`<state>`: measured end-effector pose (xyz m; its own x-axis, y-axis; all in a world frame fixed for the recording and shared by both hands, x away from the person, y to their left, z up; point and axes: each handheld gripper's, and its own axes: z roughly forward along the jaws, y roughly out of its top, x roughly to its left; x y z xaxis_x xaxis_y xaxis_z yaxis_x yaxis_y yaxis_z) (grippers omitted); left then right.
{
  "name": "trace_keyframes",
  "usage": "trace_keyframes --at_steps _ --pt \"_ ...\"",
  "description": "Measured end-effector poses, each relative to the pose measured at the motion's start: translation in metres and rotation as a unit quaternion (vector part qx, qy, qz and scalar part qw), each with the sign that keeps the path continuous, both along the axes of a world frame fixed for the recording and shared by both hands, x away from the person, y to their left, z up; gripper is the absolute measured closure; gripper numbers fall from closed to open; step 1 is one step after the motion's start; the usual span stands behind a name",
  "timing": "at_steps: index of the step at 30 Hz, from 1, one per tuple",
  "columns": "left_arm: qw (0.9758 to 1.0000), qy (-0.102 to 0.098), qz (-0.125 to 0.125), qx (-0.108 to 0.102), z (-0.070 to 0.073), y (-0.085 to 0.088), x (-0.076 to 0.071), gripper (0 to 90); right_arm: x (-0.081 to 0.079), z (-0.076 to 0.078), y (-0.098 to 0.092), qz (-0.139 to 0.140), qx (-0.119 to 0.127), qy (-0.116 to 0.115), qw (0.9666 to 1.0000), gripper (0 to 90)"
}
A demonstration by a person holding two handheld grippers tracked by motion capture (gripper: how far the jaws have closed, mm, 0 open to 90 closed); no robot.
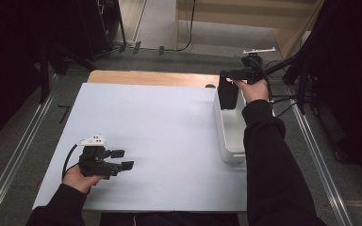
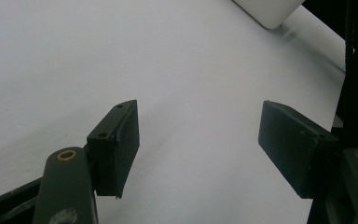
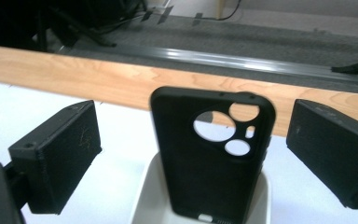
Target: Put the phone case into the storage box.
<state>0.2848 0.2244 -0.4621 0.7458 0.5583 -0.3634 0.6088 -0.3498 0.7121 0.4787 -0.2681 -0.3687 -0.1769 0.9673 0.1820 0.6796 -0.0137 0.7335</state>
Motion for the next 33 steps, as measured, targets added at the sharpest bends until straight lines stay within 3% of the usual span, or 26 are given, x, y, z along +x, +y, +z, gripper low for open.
trace_keyframes --at_steps 10,21,33 --pt "1.0 -0.001 0.002 0.002 0.0 0.002 0.001 28.7 -0.016 0.009 0.004 0.037 0.005 0.014 0.9992 3.9" --pt "1.0 0.002 0.002 0.001 -0.001 0.001 0.001 28.8 -0.036 0.014 0.013 0.076 0.003 0.01 0.9971 4.6" --pt "1.0 0.003 0.002 0.0 -0.001 0.001 0.001 28.7 -0.055 0.013 0.027 0.125 0.012 0.004 0.9921 5.3"
